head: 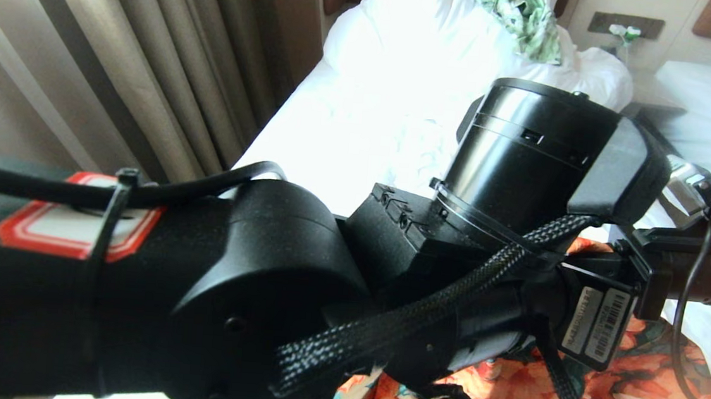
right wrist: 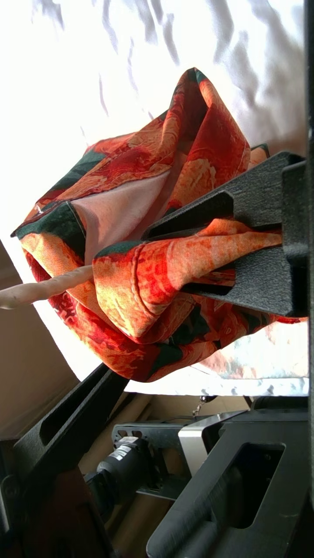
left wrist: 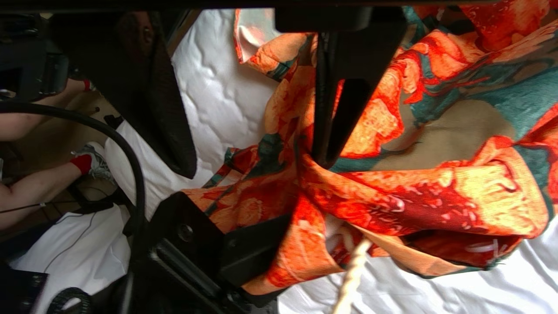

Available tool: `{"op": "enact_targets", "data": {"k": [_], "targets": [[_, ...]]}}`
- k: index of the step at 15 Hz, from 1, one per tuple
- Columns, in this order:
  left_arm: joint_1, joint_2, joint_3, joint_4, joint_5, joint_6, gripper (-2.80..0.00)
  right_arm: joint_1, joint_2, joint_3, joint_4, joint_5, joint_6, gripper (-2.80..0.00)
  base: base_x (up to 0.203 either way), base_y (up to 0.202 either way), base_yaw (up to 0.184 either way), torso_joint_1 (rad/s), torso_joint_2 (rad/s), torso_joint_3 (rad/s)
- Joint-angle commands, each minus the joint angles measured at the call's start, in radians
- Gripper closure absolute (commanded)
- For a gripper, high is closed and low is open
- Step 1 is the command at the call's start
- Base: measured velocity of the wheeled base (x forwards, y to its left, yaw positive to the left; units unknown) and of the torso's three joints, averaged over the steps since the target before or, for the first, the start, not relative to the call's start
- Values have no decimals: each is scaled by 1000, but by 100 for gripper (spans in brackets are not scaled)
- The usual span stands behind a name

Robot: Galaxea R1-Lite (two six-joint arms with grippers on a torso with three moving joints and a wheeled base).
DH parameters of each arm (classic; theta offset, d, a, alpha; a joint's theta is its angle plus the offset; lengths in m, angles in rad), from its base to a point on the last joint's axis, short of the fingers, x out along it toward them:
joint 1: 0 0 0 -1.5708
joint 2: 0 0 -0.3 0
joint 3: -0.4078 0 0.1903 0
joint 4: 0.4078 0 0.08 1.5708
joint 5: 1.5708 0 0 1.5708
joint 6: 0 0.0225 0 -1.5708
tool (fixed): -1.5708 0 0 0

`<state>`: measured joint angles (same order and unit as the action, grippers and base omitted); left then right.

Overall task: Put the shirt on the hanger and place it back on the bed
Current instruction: Hook the other side of the shirt onto the hanger

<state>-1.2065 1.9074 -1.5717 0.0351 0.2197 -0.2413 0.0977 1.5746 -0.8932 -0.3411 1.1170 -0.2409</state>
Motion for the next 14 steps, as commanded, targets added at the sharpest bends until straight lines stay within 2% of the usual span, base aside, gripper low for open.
{"op": "enact_targets", "data": {"k": [1, 5, 9, 10, 11, 14], "targets": [[-19, -6, 6, 1, 7, -2, -280, 1, 13, 2, -3, 9, -2, 0, 0, 0, 0, 0, 0, 0], [-30, -63, 156, -1, 30, -10, -280, 4, 42, 3, -40, 14, 0, 0, 0, 0, 0, 0, 0, 0], [-21, -161, 272, 0, 57, -55, -280, 15, 52, 3, -44, 33, 4, 0, 0, 0, 0, 0, 0, 0], [-21, -184, 303, 0, 78, -58, -215, 17, 53, 3, -44, 42, 3, 0, 0, 0, 0, 0, 0, 0], [-20, -211, 335, -1, 102, -59, 0, 17, 52, 3, -45, 63, 3, 0, 0, 0, 0, 0, 0, 0], [15, -282, 395, -1, 127, -61, 0, 40, 61, 2, -49, 73, 2, 0, 0, 0, 0, 0, 0, 0]]}}
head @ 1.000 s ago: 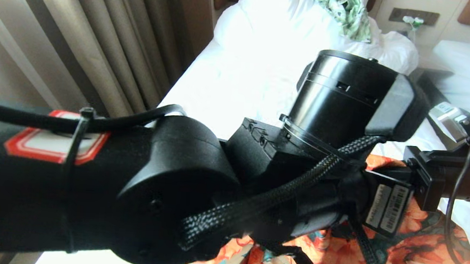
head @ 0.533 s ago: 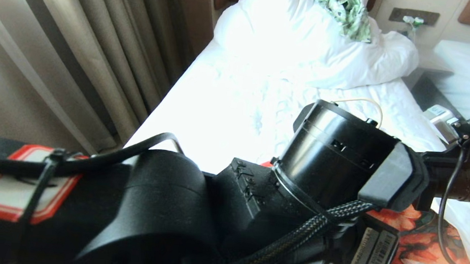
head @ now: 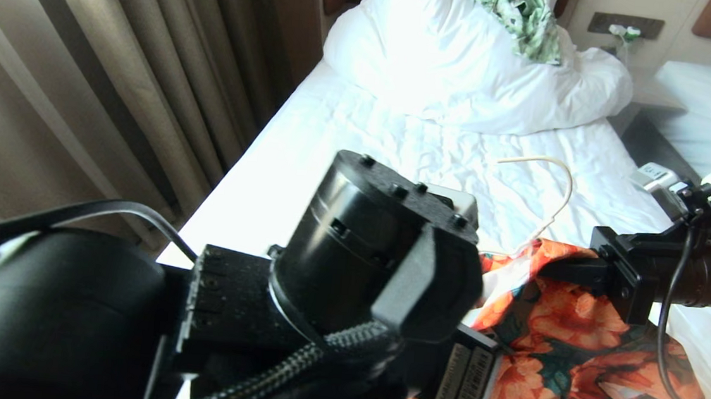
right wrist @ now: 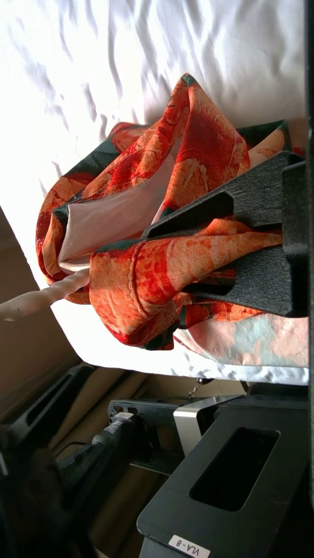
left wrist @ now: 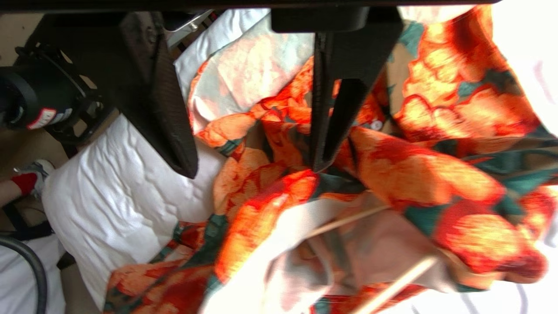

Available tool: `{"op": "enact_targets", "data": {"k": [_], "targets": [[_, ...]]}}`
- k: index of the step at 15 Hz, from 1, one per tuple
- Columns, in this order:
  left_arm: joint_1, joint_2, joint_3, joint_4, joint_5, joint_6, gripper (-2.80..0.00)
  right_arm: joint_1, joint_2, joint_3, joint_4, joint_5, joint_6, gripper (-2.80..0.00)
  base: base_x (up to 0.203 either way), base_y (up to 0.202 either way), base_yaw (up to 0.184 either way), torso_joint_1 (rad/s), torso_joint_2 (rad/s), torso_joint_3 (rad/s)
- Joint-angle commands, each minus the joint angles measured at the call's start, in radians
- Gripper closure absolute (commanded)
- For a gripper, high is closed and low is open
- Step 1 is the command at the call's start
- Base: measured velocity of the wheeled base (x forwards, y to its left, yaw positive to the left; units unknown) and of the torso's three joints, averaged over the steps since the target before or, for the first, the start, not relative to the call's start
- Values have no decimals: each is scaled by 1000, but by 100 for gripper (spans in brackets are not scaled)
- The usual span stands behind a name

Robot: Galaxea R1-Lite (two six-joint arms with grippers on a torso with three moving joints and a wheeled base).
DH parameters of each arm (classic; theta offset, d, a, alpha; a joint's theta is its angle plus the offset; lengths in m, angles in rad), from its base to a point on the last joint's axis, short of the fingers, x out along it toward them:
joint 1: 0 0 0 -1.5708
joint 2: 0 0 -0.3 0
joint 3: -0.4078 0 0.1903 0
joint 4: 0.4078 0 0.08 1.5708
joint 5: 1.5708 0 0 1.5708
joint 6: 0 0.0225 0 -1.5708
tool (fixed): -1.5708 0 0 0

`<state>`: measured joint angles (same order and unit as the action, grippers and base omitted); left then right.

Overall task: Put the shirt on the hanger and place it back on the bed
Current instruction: Hook the other side of the shirt onto the hanger

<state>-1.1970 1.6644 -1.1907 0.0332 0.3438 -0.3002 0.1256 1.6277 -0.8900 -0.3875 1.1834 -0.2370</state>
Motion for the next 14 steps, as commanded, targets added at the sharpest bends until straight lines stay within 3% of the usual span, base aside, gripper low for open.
{"op": "enact_targets", "data": {"k": [1, 4, 8, 11, 14], "targets": [[37, -61, 27, 1, 2, -2, 0, 18, 24, -1, -2, 7, -6, 0, 0, 0, 0, 0, 0, 0], [80, -101, 36, -11, 0, -1, 0, 14, 32, 3, -35, 8, -7, 0, 0, 0, 0, 0, 0, 0], [97, -103, 107, -55, -1, -4, 0, 39, 89, 50, -235, 9, 25, 0, 0, 0, 0, 0, 0, 0], [137, -77, 147, -179, 0, -14, 0, 43, 90, 49, -238, 8, 39, 0, 0, 0, 0, 0, 0, 0], [134, -77, 141, -233, 24, -10, 0, 68, 112, 42, -238, 8, 39, 0, 0, 0, 0, 0, 0, 0]]}}
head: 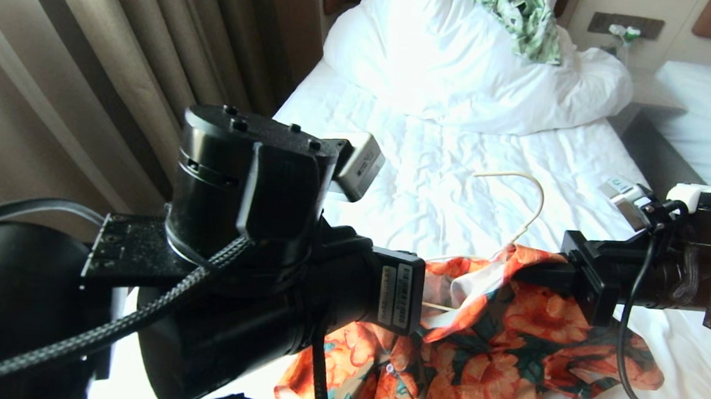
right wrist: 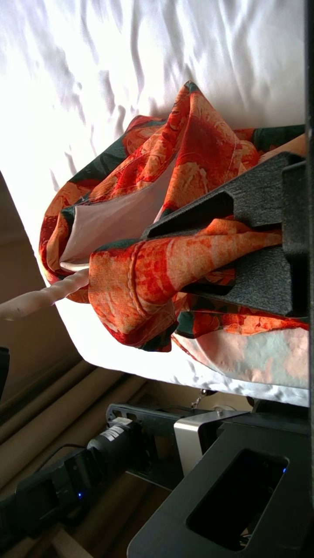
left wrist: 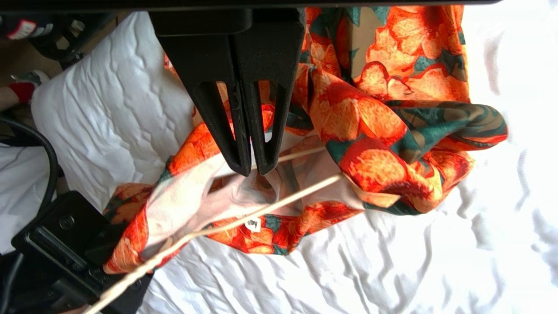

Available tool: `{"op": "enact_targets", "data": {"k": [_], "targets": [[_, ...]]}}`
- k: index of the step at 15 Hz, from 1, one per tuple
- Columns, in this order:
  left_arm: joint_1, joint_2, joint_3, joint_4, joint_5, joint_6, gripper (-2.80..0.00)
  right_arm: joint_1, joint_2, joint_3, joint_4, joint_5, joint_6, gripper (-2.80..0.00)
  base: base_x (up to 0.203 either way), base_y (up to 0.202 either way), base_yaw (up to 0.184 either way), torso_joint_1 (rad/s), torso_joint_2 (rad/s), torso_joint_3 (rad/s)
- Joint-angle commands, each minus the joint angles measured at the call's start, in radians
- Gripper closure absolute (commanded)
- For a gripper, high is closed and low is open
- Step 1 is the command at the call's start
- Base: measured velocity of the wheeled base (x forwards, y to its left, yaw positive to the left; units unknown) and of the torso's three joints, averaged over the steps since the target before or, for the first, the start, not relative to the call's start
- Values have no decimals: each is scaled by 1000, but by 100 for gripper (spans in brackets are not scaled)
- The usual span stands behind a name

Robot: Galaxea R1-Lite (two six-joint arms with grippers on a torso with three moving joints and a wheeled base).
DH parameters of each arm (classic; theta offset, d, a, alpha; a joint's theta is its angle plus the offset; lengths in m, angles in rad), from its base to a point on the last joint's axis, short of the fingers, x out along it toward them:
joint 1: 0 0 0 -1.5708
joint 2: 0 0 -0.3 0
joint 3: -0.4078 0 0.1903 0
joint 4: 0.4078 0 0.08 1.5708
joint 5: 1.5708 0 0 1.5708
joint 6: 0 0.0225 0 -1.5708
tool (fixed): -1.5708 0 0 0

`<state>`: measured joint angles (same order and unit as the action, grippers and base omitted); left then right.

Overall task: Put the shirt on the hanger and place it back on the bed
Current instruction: Hook the other side of the shirt onto the hanger

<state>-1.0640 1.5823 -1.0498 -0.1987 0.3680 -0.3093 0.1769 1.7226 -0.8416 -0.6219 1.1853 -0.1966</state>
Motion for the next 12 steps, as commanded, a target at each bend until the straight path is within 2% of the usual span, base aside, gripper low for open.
{"op": "enact_targets", "data": {"k": [1, 4, 7, 8, 12], "targets": [[1, 2, 13, -3, 18, -5, 0, 44, 32, -23, -5, 6, -1, 0, 0, 0, 0, 0, 0, 0], [0, -35, 34, -39, 51, 4, 0, 108, 75, -94, -5, 5, 27, 0, 0, 0, 0, 0, 0, 0], [0, -25, 31, -71, 99, 54, 0, 138, 110, -147, -4, 4, 44, 0, 0, 0, 0, 0, 0, 0], [0, -6, 32, -108, 109, 64, -280, 139, 121, -159, -4, 4, 67, 0, 0, 0, 0, 0, 0, 0], [1, 76, 31, -261, 202, 174, -280, 138, 139, -172, -4, -4, 134, 0, 0, 0, 0, 0, 0, 0]]}}
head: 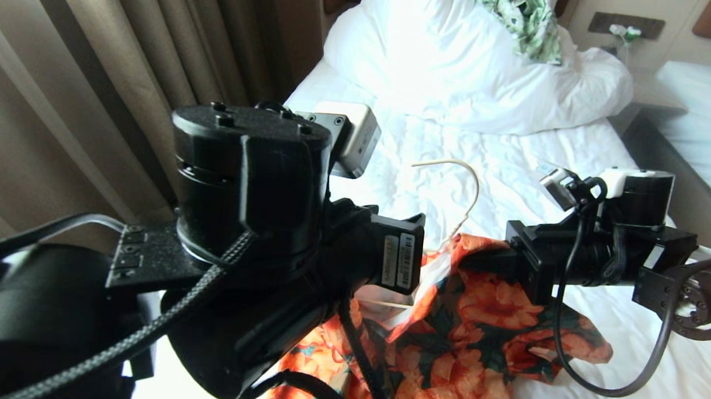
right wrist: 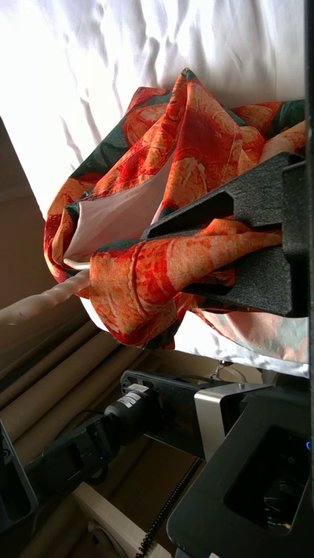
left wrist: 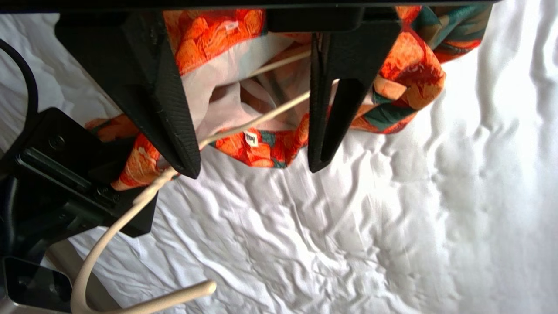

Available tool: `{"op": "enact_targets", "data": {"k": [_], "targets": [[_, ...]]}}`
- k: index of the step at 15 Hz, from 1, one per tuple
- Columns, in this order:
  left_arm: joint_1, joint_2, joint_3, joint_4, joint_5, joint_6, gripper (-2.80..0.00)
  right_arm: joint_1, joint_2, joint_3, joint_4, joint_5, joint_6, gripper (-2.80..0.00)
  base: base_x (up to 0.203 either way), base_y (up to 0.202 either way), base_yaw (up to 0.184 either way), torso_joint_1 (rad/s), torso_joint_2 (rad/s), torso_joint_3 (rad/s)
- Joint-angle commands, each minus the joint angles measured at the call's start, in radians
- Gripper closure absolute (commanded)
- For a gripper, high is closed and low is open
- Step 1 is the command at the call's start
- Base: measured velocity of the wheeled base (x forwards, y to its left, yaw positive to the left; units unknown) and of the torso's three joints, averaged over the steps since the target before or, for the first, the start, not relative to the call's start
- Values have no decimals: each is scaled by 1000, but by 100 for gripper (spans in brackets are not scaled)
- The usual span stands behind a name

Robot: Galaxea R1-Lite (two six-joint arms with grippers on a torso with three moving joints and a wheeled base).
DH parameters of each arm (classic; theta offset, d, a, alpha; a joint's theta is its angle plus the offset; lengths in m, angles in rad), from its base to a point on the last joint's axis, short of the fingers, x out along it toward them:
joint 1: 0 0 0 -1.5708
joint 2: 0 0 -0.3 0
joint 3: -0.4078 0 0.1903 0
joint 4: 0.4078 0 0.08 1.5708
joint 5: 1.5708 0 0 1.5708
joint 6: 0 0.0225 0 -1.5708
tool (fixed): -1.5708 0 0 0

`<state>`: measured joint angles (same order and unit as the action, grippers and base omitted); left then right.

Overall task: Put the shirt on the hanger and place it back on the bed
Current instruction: Hook the other side of the shirt onto the hanger

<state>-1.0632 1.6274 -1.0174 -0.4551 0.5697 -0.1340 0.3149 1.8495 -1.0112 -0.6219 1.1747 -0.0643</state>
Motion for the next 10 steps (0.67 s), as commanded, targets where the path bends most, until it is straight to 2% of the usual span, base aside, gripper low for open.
{"op": "enact_targets", "data": {"k": [1, 3, 7, 10], "targets": [[0, 49, -2, -38, 22, 21, -280, 0, 22, -6, -5, 6, 0, 0, 0, 0, 0, 0, 0, 0], [-1, 71, -2, -74, 53, 48, -280, -3, 23, -9, -7, 6, 1, 0, 0, 0, 0, 0, 0, 0], [-35, 70, -13, -73, 59, 48, -280, -1, 0, -19, -5, -36, 8, 0, 0, 0, 0, 0, 0, 0], [-45, 100, -23, -71, 55, 48, -280, 1, -10, -37, -7, -50, 70, 0, 0, 0, 0, 0, 0, 0]]}}
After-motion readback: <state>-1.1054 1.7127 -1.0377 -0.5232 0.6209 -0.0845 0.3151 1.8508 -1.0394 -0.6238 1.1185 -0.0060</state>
